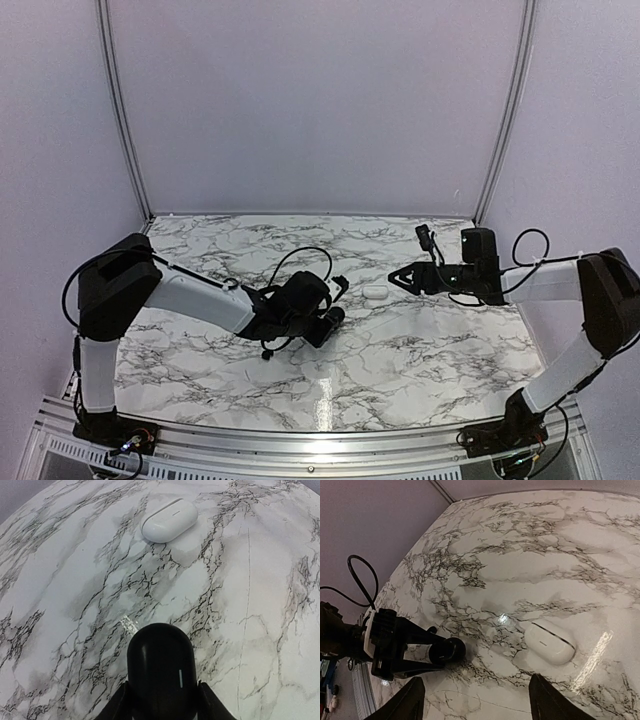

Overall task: Insert the wireless bluetooth earbuds into the charging case
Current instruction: Pick up the charging case from the center of the board, then pass from the left arm to the right

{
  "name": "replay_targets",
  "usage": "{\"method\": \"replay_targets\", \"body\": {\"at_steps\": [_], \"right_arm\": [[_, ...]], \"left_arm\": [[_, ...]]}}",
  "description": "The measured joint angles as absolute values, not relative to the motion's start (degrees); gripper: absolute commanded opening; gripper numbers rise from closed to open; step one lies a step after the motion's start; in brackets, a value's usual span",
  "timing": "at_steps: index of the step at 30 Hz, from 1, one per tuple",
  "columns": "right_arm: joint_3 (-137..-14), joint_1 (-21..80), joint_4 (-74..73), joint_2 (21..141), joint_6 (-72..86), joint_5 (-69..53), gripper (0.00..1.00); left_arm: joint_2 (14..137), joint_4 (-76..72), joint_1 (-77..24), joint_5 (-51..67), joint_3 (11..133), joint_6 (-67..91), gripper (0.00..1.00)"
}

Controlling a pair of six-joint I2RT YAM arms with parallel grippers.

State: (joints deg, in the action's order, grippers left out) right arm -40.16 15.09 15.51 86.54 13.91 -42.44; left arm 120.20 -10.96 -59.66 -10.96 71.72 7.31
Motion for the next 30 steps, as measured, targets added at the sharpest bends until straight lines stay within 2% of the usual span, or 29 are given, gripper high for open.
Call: {"method": "replay_targets", "body": {"at_steps": [9, 14, 22, 30], "right_arm": [[-37.89, 22.13, 21.39, 84.68, 17.39, -49.93, 0.69], [-36.77, 26.35, 26.24, 80.93, 21.28, -53.39, 0.68], [-37.91, 35.20, 29.21, 79.66, 24.34, -55.11, 0.59], [-38.61, 39.35, 30.30, 82.15, 26.26, -55.27, 0.50]], "left_arm": [[101.62, -16.97, -60.49, -10.87, 57.65, -0.78, 0.29], [92.64, -20.05, -64.60, -14.83, 52.73, -8.34, 0.28], [86.85, -22.24, -70.98, -23.33, 48.95, -17.26, 0.28], [82.96, -24.77, -74.19, -27.18, 45.39, -23.07, 0.27]]}}
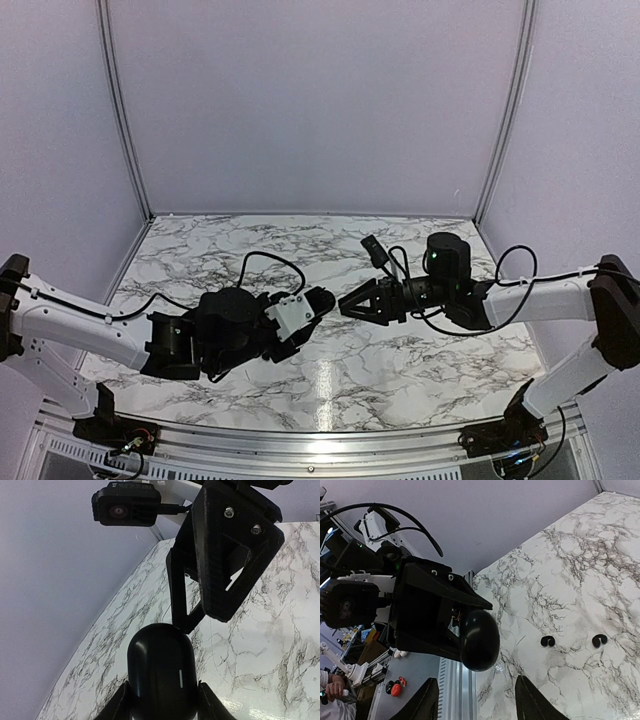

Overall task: Insert the wireless bluetooth earbuds into the charging case
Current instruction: Pass from the left arm to the right

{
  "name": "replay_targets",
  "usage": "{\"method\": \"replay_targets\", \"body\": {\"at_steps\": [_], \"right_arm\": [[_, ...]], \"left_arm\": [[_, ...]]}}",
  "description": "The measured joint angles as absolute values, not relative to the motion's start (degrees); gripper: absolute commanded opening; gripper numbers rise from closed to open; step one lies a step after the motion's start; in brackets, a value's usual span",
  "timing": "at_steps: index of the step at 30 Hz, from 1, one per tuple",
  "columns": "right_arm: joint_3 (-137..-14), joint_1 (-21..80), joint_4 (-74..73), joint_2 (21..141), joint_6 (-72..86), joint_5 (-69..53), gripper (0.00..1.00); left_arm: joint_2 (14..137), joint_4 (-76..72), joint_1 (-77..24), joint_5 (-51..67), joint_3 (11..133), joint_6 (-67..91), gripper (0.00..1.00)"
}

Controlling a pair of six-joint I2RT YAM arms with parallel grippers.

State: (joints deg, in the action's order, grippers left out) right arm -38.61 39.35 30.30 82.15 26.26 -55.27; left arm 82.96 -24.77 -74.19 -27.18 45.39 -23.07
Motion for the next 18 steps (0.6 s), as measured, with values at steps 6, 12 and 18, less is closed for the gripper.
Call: {"method": "replay_targets", "body": {"at_steps": [6, 12, 18], "right_arm": [[-40.18, 42.04, 32.03, 84.07, 28.16, -55.24, 0.44], [-41.10, 43.66, 34.04, 85.54, 29.87, -55.20, 0.34], [-41.15, 45.30, 35.77, 86.48, 30.94, -55.13, 0.26]], "left_arm": [[82.26, -26.11, -76.34, -28.58, 44.51, -26.11, 0.27], [81.47, -27.03, -77.76, -29.65, 43.62, -27.70, 0.26], [80.64, -27.20, -78.91, -31.18, 42.72, -28.86, 0.26]]}}
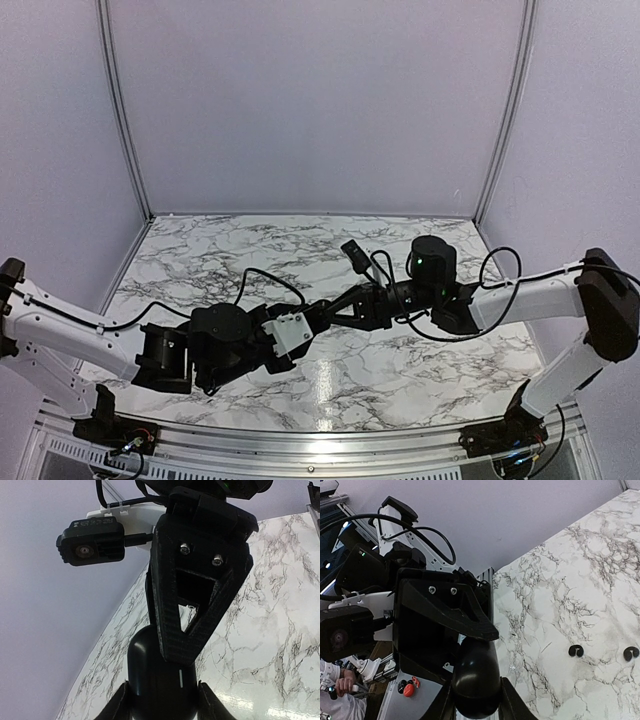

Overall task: Insert the wireless bluetooth earbuds into the charging case
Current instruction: Pass from the left arm to the right

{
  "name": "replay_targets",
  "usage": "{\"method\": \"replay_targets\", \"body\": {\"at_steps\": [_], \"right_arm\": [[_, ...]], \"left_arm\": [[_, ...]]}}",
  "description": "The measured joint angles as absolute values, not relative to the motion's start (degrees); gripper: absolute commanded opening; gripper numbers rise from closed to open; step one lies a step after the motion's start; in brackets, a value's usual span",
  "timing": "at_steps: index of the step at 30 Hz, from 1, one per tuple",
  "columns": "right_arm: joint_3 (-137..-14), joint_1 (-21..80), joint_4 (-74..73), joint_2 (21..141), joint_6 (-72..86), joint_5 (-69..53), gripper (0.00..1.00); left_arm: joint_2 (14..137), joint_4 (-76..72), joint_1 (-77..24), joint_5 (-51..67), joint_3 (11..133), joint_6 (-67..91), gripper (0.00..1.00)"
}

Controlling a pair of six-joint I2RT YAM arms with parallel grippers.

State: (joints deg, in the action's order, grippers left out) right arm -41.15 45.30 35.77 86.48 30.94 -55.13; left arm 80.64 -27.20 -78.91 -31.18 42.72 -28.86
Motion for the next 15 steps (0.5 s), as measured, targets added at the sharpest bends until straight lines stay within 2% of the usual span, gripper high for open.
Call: {"method": "replay_targets", "body": {"at_steps": [5, 15], "right_arm": [[-41.15, 45.82, 36.67, 86.83, 31.42, -54.72, 0.22], [-41.19, 46.68, 39.24, 88.27, 31.75, -53.52, 0.24]], "left_arm": [[80.64, -27.29, -79.44, -32.45, 42.57, -28.99, 0.26], [80.47, -27.59, -79.88, -34.50, 41.91, -29.17, 0.26]]}}
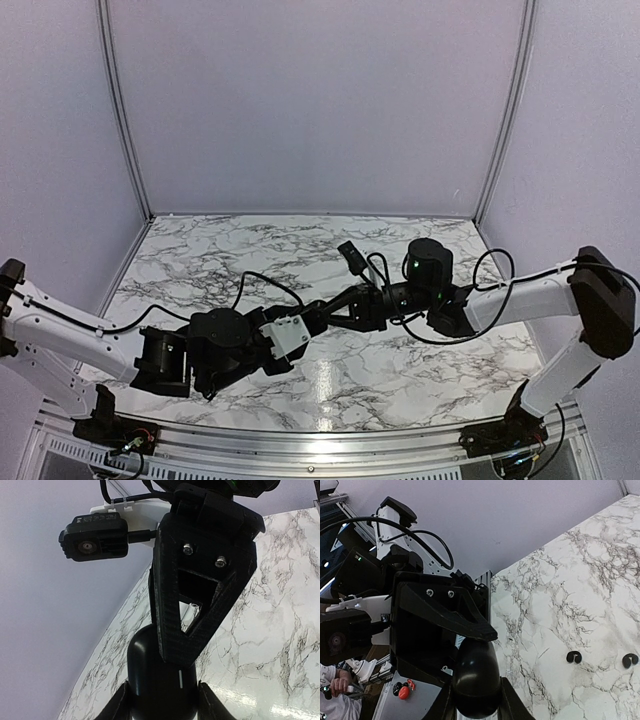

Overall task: Insert the wireless bluetooth earbuds into the charging case
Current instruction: Pass from the left arm to the right

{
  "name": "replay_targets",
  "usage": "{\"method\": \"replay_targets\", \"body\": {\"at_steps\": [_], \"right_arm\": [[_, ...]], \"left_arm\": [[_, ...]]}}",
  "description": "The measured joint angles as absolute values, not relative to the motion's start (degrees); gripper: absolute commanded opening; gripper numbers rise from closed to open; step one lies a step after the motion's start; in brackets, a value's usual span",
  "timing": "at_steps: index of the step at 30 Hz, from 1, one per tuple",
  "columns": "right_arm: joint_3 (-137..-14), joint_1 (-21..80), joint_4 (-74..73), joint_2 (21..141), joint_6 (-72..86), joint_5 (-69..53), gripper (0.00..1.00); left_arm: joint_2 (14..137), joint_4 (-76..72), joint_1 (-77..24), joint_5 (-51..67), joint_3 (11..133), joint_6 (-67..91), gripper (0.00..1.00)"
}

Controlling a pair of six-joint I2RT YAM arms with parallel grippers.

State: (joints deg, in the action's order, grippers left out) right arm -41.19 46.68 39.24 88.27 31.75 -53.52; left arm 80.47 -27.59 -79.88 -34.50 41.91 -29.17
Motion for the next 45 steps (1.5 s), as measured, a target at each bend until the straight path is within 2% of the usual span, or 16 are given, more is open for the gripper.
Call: {"method": "replay_targets", "body": {"at_steps": [10, 14, 16, 21, 24, 31, 34, 36, 39, 42, 44, 45], "right_arm": [[-41.19, 47.09, 41.10, 89.03, 32.80, -52.82, 0.29], [-41.21, 47.64, 41.12, 89.08, 33.41, -52.80, 0.38], [-41.21, 48.23, 41.17, 89.12, 33.56, -52.82, 0.38], [-41.21, 48.62, 41.15, 89.12, 33.69, -52.40, 0.26], [-41.21, 48.62, 41.12, 89.12, 33.85, -52.07, 0.27], [-41.21, 48.64, 41.19, 89.12, 34.02, -51.94, 0.39], [-41.23, 48.64, 41.25, 89.12, 34.09, -51.88, 0.36], [-41.23, 48.64, 41.30, 89.12, 34.17, -51.77, 0.30], [-41.23, 48.66, 41.50, 89.12, 34.17, -51.75, 0.33], [-41.23, 48.66, 41.50, 89.12, 34.04, -51.75, 0.26], [-41.25, 48.69, 41.52, 89.12, 33.91, -51.75, 0.27], [-41.25, 48.69, 41.52, 89.12, 33.87, -51.75, 0.31]], "left_arm": [[80.05, -27.62, -79.99, -35.18, 41.47, -29.17, 0.26], [80.05, -28.12, -80.01, -35.05, 41.47, -29.39, 0.26], [80.05, -28.67, -80.05, -35.05, 41.47, -29.43, 0.26], [80.05, -29.36, -80.12, -35.03, 41.47, -29.45, 0.26], [80.01, -29.61, -80.20, -35.09, 41.47, -29.39, 0.26], [79.99, -29.69, -80.27, -34.96, 41.47, -29.80, 0.26], [79.99, -29.69, -80.36, -35.00, 41.47, -30.04, 0.26], [79.99, -29.69, -80.51, -35.00, 41.47, -30.09, 0.26], [79.99, -29.67, -80.58, -35.05, 41.47, -30.11, 0.26], [79.99, -29.69, -80.60, -35.03, 41.47, -30.11, 0.26], [79.99, -29.67, -80.60, -35.05, 41.47, -30.06, 0.26], [79.99, -29.67, -80.60, -35.05, 41.47, -30.02, 0.26]]}}
